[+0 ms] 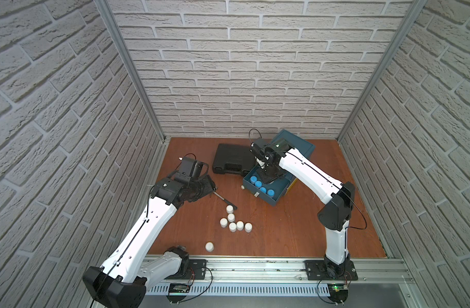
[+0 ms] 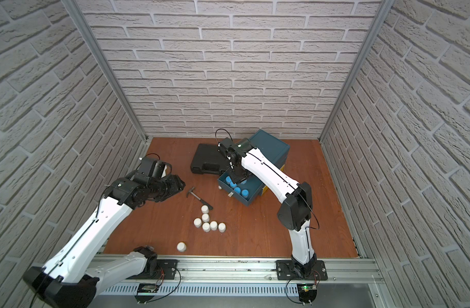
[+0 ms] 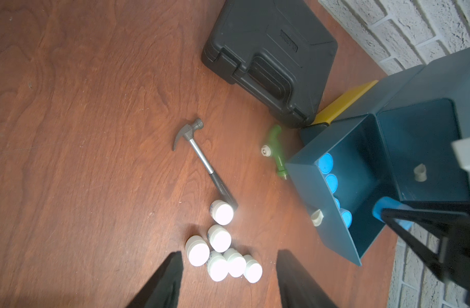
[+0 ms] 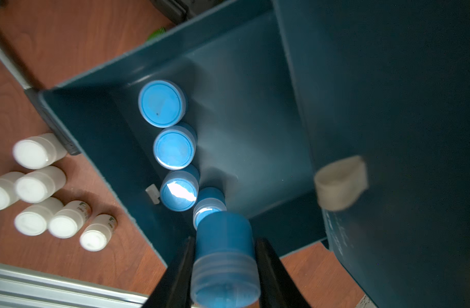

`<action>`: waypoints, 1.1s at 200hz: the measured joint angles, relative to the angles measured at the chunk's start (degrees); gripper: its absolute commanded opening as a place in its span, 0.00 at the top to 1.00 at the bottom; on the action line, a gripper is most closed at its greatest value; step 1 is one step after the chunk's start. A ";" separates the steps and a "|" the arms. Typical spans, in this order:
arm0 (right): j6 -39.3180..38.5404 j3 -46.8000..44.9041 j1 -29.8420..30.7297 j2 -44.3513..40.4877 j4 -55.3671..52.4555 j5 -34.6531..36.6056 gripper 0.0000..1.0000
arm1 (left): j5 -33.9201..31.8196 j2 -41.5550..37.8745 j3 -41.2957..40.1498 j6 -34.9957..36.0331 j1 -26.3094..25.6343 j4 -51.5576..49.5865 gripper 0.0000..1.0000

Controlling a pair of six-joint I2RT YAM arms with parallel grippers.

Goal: Put the paint cans in the drawer according to color
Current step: Place the paint can in the drawer.

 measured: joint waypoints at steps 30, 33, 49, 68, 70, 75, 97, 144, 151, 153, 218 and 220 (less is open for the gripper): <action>-0.20 -3.02 -0.52 0.00 2.14 0.22 0.84 | -0.26 0.50 0.09 -0.26 -1.25 0.13 0.39; -0.22 -3.28 -0.57 0.00 2.49 0.24 0.84 | -0.26 0.57 0.11 -0.26 -1.33 0.13 0.39; -0.39 -3.98 -0.68 0.28 3.74 0.46 0.84 | -0.35 1.07 0.15 -0.50 -1.92 0.15 0.39; -0.57 -4.85 -0.83 0.74 5.57 1.01 0.85 | -0.42 1.66 0.76 -0.83 -2.47 0.15 0.39; -0.61 -5.01 -0.85 0.81 5.75 1.05 0.85 | -0.44 1.66 0.83 -0.87 -2.49 0.20 0.39; -0.70 -5.33 -0.92 0.94 6.14 1.20 0.85 | -0.52 1.68 0.94 -0.90 -2.60 0.28 0.39; -1.36 -6.38 -1.29 2.16 7.65 1.68 0.85 | -0.74 1.70 1.20 -0.96 -2.97 0.48 0.39; -1.88 -6.67 -1.66 4.11 9.70 1.01 0.84 | -1.09 1.81 1.73 -1.09 -3.50 0.50 0.39; -1.92 -6.67 -1.68 4.13 9.84 0.79 0.84 | -1.11 1.86 1.73 -1.09 -3.50 0.52 0.39; -1.92 -6.67 -1.68 4.13 9.86 0.72 0.84 | -1.11 1.86 1.73 -1.09 -3.50 0.52 0.39; -2.12 -6.67 -1.73 4.42 9.92 -0.92 0.62 | 1.79 2.93 -0.68 -3.54 -3.72 4.81 0.44; -2.12 -6.67 -1.73 4.42 9.92 -0.94 0.61 | 1.97 2.95 -0.94 -3.72 -3.74 5.07 0.44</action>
